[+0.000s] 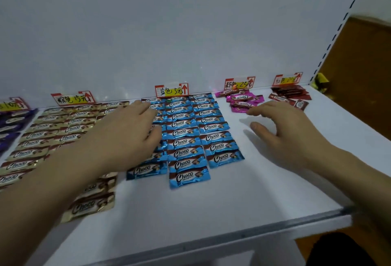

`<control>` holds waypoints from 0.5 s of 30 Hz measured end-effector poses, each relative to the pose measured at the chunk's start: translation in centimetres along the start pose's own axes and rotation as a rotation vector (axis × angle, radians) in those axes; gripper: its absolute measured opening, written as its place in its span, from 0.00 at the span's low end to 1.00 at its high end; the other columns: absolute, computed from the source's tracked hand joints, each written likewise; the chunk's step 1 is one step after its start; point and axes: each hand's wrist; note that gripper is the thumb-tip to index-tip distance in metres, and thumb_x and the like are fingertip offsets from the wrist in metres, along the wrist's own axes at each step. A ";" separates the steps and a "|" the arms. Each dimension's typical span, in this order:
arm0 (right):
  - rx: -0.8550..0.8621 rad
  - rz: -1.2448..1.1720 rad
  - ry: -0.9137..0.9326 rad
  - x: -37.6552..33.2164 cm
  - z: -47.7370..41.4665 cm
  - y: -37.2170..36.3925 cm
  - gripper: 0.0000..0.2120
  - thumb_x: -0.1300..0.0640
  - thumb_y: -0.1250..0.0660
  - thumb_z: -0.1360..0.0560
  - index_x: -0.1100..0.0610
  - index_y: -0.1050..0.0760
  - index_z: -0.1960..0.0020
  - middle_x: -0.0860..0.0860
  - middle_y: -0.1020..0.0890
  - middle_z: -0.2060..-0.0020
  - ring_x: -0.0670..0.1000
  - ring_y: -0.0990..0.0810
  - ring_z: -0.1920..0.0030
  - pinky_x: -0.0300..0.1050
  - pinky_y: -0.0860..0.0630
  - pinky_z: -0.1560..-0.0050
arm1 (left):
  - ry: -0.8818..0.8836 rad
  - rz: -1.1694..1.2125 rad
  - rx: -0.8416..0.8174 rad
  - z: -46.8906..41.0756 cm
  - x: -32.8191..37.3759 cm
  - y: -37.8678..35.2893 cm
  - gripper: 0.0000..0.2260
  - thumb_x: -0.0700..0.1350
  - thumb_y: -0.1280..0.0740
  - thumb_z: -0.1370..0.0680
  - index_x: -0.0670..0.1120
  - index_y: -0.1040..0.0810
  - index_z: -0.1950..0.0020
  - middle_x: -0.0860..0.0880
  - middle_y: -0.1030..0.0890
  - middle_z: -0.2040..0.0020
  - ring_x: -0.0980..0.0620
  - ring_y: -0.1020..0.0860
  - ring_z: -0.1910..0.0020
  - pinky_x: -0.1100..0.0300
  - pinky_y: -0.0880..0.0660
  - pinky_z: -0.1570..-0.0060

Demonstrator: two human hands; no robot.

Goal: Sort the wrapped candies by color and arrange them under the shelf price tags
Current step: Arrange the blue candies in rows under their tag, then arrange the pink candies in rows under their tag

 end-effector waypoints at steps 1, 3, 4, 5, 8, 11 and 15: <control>-0.004 0.013 0.010 1.1 -0.9 0.2 0.17 0.46 0.38 0.19 0.47 0.26 0.31 0.46 0.22 0.36 0.48 0.28 0.35 0.48 0.31 0.36 | -0.012 -0.006 0.001 -0.8 0.4 0.4 0.27 0.59 0.56 0.19 0.47 0.31 0.28 0.49 0.29 0.29 0.52 0.30 0.33 0.53 0.32 0.32; -0.009 0.031 0.028 3.3 -2.8 0.4 0.17 0.47 0.38 0.19 0.48 0.26 0.31 0.47 0.21 0.37 0.49 0.27 0.36 0.49 0.29 0.37 | -0.024 -0.007 -0.013 -3.1 1.3 0.9 0.26 0.60 0.55 0.18 0.48 0.32 0.28 0.49 0.28 0.29 0.51 0.29 0.34 0.51 0.30 0.32; -0.014 0.033 0.035 4.3 -3.6 0.5 0.17 0.47 0.38 0.19 0.48 0.25 0.32 0.47 0.21 0.38 0.49 0.27 0.37 0.50 0.28 0.38 | -0.029 0.000 -0.031 -4.3 2.1 0.9 0.24 0.59 0.53 0.18 0.48 0.31 0.29 0.49 0.28 0.30 0.51 0.28 0.35 0.50 0.29 0.33; -0.020 0.029 0.044 5.3 -4.3 0.5 0.16 0.47 0.38 0.19 0.48 0.24 0.32 0.46 0.20 0.39 0.49 0.26 0.38 0.49 0.28 0.39 | -0.042 0.011 -0.044 -5.6 3.0 0.7 0.23 0.58 0.51 0.18 0.48 0.31 0.30 0.49 0.27 0.31 0.51 0.27 0.37 0.50 0.28 0.35; -0.013 0.032 0.079 7.9 -5.9 0.2 0.14 0.49 0.38 0.19 0.48 0.23 0.35 0.45 0.19 0.42 0.48 0.26 0.40 0.47 0.27 0.42 | -0.132 0.046 -0.016 -9.5 7.0 -0.1 0.21 0.57 0.47 0.18 0.47 0.31 0.30 0.48 0.26 0.32 0.48 0.26 0.38 0.48 0.27 0.37; 0.061 -0.013 0.032 10.2 -6.3 -0.7 0.13 0.53 0.38 0.19 0.48 0.22 0.37 0.44 0.19 0.42 0.46 0.26 0.40 0.44 0.28 0.41 | -0.270 -0.004 0.082 -13.7 11.6 -1.5 0.26 0.61 0.47 0.18 0.46 0.34 0.26 0.46 0.28 0.30 0.46 0.27 0.34 0.47 0.28 0.35; 0.093 -0.203 -0.026 11.9 -6.0 -1.2 0.13 0.57 0.39 0.19 0.49 0.20 0.39 0.45 0.18 0.43 0.47 0.24 0.42 0.47 0.25 0.38 | -0.306 -0.058 0.007 -18.9 14.7 -3.7 0.36 0.70 0.51 0.21 0.47 0.42 0.21 0.44 0.35 0.25 0.43 0.34 0.29 0.44 0.31 0.32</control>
Point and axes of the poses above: each hand's wrist, its own z-axis away from the middle knuckle, its own y-axis out of the back of the hand, x = y × z
